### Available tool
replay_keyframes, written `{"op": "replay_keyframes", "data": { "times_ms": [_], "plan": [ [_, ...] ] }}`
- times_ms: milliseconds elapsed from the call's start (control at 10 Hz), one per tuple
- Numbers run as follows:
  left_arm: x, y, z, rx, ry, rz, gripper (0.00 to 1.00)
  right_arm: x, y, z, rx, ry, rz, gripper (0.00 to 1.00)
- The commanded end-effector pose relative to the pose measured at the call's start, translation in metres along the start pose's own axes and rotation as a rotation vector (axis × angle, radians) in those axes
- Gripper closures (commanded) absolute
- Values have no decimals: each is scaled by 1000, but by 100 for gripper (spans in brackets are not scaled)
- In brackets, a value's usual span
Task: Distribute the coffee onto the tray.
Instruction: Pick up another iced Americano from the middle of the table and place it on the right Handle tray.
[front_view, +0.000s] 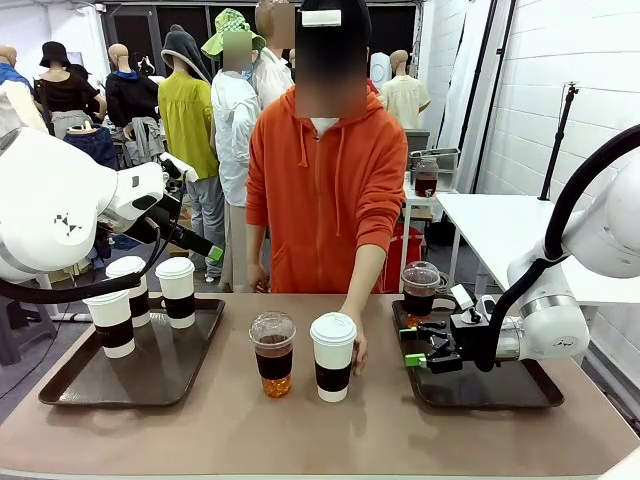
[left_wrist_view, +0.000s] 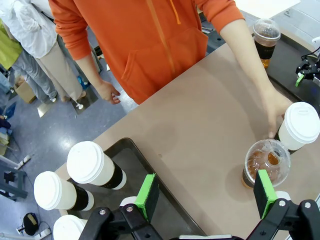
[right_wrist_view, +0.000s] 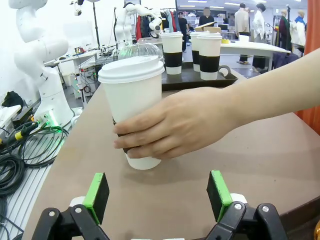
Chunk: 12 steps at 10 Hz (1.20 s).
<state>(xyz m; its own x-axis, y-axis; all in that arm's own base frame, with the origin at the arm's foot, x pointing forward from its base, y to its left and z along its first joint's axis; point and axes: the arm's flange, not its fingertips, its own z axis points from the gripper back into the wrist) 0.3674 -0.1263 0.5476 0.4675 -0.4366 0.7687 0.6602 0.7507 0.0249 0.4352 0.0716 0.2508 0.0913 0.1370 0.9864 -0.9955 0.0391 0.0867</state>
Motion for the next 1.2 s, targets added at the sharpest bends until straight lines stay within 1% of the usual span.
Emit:
{"op": "replay_keyframes", "data": {
  "times_ms": [0, 1100],
  "plan": [
    [0, 1, 0, -2, -2, 5, 0, 1, 1, -1, 3, -3, 1, 0],
    [0, 1, 0, -2, -2, 5, 0, 1, 1, -1, 3, -3, 1, 0]
  ]
}}
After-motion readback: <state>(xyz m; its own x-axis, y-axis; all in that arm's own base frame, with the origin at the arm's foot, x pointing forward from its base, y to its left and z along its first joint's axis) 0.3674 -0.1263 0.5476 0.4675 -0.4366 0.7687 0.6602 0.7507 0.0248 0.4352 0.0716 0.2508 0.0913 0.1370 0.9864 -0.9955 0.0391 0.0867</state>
